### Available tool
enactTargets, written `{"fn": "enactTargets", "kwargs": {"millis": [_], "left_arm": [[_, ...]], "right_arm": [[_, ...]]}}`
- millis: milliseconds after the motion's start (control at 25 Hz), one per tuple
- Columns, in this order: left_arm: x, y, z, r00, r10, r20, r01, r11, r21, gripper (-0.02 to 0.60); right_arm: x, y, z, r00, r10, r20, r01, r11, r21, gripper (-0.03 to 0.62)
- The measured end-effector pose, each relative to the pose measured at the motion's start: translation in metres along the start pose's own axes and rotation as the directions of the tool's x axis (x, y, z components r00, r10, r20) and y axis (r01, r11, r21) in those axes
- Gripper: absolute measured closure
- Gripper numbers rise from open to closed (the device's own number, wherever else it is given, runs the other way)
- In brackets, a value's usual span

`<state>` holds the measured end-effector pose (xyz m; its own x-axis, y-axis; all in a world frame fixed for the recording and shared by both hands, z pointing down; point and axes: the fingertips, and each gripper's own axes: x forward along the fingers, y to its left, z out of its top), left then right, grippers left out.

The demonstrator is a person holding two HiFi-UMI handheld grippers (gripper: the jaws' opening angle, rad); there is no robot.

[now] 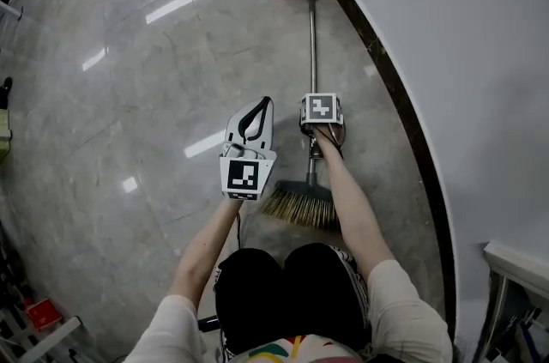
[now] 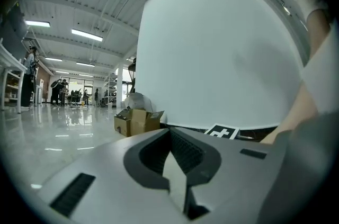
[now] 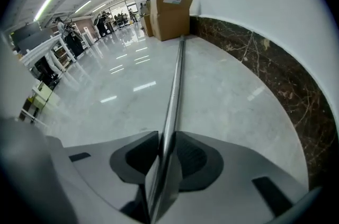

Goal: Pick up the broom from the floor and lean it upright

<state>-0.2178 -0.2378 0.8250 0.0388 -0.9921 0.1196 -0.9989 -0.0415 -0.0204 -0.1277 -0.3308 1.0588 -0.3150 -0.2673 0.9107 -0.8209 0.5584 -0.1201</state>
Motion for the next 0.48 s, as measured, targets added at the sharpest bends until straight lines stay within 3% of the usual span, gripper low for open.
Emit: {"fn": "enactTargets", "kwargs": {"millis": [40,240,480], "left_arm": [[-0.002,0.004,-0.001,1.000,0.020,0.003,-0.020,1.000,-0.012,0.536],[-0.009,0.021,0.011,0.997,0.074,0.025,-0.073,0.996,-0.045,0.535],[-0.008,0.030,0.084,0.990,0.089,0.106,-0.089,0.996,-0.007,0.537]], "right_arm": [[0.000,-0.003,-0.001,1.000,0.005,0.009,-0.005,1.000,0.025,0.485],[-0.023,-0.012,0.005,0.992,0.009,0.127,-0.028,0.988,0.149,0.502],[-0.109,-0.011,0.036,0.953,-0.060,0.297,0.022,0.992,0.127,0.505]]}}
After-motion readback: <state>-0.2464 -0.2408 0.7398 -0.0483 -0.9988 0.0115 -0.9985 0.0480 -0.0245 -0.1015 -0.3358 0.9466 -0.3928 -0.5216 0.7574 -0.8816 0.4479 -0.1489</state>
